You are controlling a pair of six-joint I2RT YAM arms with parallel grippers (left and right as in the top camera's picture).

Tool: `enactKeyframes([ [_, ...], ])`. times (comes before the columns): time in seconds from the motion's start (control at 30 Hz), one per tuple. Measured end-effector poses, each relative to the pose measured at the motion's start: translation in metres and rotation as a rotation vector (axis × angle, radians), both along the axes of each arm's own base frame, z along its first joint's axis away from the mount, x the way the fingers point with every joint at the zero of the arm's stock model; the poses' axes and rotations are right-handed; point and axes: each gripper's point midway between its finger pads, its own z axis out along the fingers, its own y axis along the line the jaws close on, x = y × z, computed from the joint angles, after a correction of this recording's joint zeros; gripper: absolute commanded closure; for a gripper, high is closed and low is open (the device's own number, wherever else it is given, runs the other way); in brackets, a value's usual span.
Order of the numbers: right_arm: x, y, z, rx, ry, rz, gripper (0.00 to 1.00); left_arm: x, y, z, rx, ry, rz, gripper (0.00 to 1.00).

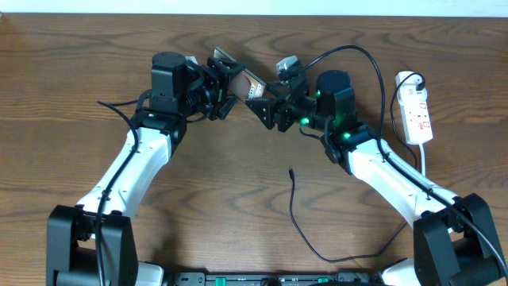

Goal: Plug charger to phone and switch on socket
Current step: 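Close the right gripper on the phone's edge beside the left gripper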

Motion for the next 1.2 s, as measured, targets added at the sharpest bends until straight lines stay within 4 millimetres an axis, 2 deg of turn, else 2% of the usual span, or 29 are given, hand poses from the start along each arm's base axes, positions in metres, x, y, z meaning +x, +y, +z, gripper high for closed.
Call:
enactKeyframes([
  [0.4, 0.008, -0.005, -0.001, -0.005, 0.008, -0.058, 0.36, 0.002, -0.009, 0.008, -0.014, -0.03, 0.001, 0.93],
  [0.5, 0.01, -0.005, 0.002, 0.016, 0.014, -0.071, 0.41, 0.001, -0.012, 0.008, -0.014, -0.029, -0.006, 0.93],
  [0.67, 0.012, -0.005, 0.005, 0.053, 0.05, -0.098, 0.42, 0.001, -0.012, 0.007, -0.014, -0.028, -0.003, 0.92],
  [0.83, 0.013, -0.006, 0.005, 0.083, 0.095, -0.123, 0.41, 0.001, -0.012, 0.007, -0.014, -0.028, -0.003, 0.93],
  [0.97, 0.013, -0.007, 0.005, 0.094, 0.113, -0.134, 0.33, 0.001, -0.012, 0.007, -0.014, -0.028, -0.003, 0.92],
  [1.03, 0.014, -0.006, 0.005, 0.096, 0.117, -0.139, 0.33, 0.001, -0.012, 0.007, -0.014, -0.028, -0.003, 0.93],
  [1.2, 0.006, 0.005, 0.005, 0.091, 0.117, -0.117, 0.33, 0.001, -0.012, 0.007, -0.014, -0.028, -0.004, 0.93],
])
